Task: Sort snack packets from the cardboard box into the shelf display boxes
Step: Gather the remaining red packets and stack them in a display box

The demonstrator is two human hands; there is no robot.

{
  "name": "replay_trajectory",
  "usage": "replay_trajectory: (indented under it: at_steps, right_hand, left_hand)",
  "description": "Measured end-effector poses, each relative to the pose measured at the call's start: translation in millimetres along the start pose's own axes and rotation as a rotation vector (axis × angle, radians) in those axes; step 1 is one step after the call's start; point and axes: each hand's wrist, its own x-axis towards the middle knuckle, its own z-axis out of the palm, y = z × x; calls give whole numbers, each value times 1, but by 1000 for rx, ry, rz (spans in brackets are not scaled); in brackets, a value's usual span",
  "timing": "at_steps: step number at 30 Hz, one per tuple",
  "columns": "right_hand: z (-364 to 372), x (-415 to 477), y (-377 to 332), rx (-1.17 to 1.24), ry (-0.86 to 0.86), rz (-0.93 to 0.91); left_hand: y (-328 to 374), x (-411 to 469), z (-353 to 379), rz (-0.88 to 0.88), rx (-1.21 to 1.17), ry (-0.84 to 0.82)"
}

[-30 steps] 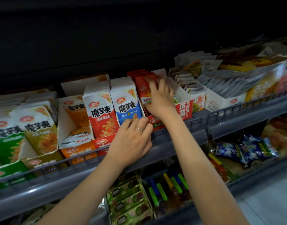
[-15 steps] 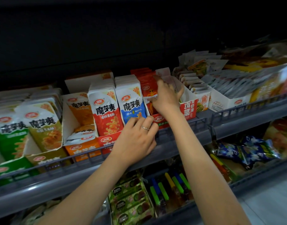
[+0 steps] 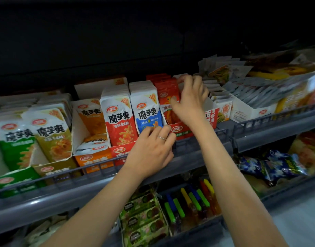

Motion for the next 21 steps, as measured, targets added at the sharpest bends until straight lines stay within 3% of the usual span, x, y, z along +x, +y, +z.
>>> replay_trajectory:
  at_steps: [4, 8, 12, 15, 19, 21]
  right_hand:
    - [-18, -4, -2, 136, 29, -52]
    - [-36, -11, -18, 331, -291, -251]
    - [-48, -32, -41, 231, -546, -392]
    - [-51, -50, -57, 88, -700, -453]
    - [-40, -70, -60, -153, -640, -554]
    - [-38, -76, -59, -131, -552, -527]
  left_hand:
    - [0, 0, -4, -32, 8, 41]
    - [6, -24, -26, -199, -77, 51]
    - [-8, -60, -47, -379, -75, -114]
    - [-16, -70, -51, -345, -118, -197]
    - [-18, -76, -49, -339, -170, -198]
    - [-19, -77, -46, -330, -185, -179]
